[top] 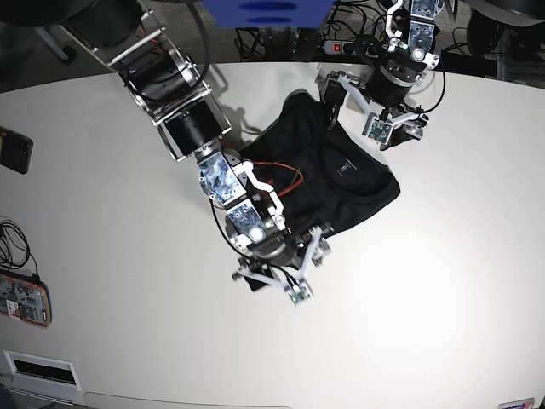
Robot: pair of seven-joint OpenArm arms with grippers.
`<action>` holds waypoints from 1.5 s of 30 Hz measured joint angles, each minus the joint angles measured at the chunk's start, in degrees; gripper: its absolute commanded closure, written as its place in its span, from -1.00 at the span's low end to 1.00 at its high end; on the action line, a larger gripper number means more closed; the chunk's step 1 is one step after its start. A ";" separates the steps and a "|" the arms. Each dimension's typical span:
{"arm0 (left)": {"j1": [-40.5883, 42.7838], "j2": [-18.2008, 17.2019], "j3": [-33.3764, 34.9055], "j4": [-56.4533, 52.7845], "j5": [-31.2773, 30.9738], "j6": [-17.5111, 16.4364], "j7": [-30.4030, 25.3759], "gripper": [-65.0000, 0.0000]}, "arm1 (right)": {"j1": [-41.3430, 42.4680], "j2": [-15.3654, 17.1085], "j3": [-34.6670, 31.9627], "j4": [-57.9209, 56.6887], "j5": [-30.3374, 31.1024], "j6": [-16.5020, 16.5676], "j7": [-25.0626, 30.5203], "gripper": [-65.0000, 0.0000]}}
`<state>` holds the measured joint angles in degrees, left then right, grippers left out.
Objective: Fold the T-shirt properly
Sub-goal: 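Lower the left gripper onto the bundle's edge beside the right gripper, then grasp the bundle edges with both grippers and lift them slightly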
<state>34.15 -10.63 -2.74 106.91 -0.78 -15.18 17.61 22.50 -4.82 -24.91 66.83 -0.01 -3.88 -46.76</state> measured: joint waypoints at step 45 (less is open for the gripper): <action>-10.97 -2.86 -7.63 5.88 0.33 -0.33 7.37 -0.98 | -14.60 15.10 -0.11 14.14 0.42 -0.20 2.89 -0.41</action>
<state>23.18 -13.50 -10.37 112.79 -0.45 -15.51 24.97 7.90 10.28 -25.02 80.97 0.40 -4.08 -43.88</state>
